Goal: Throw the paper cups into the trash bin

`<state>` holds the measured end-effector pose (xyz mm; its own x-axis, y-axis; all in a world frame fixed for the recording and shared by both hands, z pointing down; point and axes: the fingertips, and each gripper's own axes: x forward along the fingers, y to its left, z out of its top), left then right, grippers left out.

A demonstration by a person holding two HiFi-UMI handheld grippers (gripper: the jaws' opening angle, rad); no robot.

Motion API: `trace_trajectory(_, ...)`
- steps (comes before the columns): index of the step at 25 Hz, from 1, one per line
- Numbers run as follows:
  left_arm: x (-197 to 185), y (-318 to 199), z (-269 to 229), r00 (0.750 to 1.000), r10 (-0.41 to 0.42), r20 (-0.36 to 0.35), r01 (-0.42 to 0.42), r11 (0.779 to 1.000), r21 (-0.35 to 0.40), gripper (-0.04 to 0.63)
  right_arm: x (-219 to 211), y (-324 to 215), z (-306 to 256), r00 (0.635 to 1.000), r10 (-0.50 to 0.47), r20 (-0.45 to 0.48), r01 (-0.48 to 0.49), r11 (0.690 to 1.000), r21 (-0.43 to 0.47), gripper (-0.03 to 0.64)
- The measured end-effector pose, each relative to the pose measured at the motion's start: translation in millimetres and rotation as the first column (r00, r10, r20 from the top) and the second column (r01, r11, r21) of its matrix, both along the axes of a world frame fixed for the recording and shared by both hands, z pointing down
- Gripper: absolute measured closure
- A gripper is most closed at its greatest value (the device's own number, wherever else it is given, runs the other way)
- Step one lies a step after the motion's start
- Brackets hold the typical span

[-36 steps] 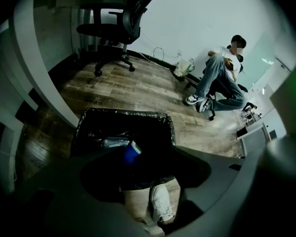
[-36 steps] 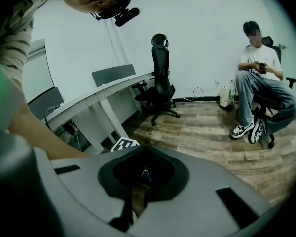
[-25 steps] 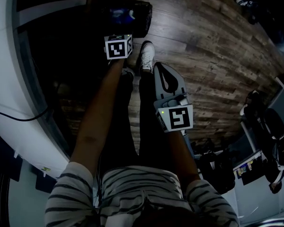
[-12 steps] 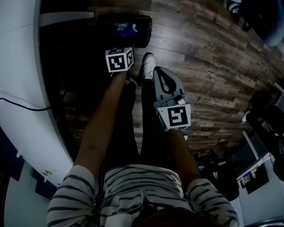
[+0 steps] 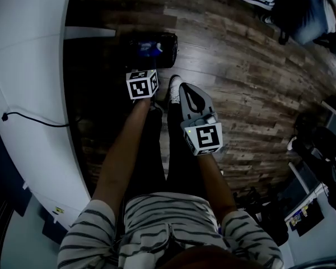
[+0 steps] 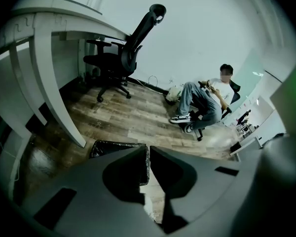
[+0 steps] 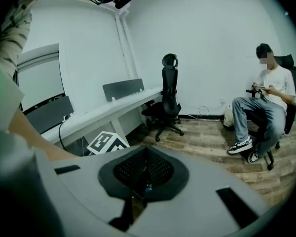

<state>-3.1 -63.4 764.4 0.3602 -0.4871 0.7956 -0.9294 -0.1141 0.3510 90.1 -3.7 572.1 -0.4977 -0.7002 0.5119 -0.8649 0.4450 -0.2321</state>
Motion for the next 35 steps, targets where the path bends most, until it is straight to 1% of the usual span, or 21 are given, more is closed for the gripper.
trace_trajectory(4,3.2,0.0,-20.8,1.0,0.001,-0.006,-0.001,1.0,0.017,0.565,0.9,-4.0,-12.7,1.0,-0.008,-0.011,0.008,1.0,0.019,0.607)
trace_trajectory(10,2.1,-6.0,-60.3,1.0,-0.001,0.004,0.001,0.999,0.054,0.571,1.3,-10.2,-37.2,1.0,-0.012,0.011,0.011,0.999,0.049,0.608)
trace_trajectory(15,-0.1,-14.9,-99.5,1.0,-0.013,0.002,0.013,0.993,0.115,0.572,-0.8,-17.1,-57.9,0.999,-0.033,0.011,0.032,0.996,0.079,0.607)
trace_trajectory(20,2.5,-9.4,-142.6,1.0,-0.009,-0.005,0.01,0.986,0.168,0.572,-0.6,-19.6,-82.3,0.999,-0.031,0.02,0.029,0.997,0.078,0.609)
trace_trajectory(24,2.3,-15.4,-177.2,0.999,-0.029,-0.015,0.031,0.976,0.217,0.572,0.0,-33.2,-103.2,0.999,-0.035,0.022,0.033,0.994,0.107,0.609)
trace_trajectory(27,0.1,-16.7,-204.9,0.999,-0.038,-0.025,0.043,0.966,0.255,0.572,-3.3,-37.9,-118.5,0.998,-0.036,0.045,0.03,0.992,0.124,0.609)
trace_trajectory(29,-0.9,-16.1,-225.0,0.999,-0.037,-0.027,0.043,0.958,0.284,0.572,-2.3,-39.8,-129.5,0.999,-0.036,0.038,0.031,0.991,0.129,0.609)
trace_trajectory(35,-9.0,-19.9,-289.3,1.0,-0.018,-0.024,0.026,0.922,0.386,0.572,-6.0,-45.4,-164.0,0.998,-0.043,0.052,0.034,0.987,0.16,0.609)
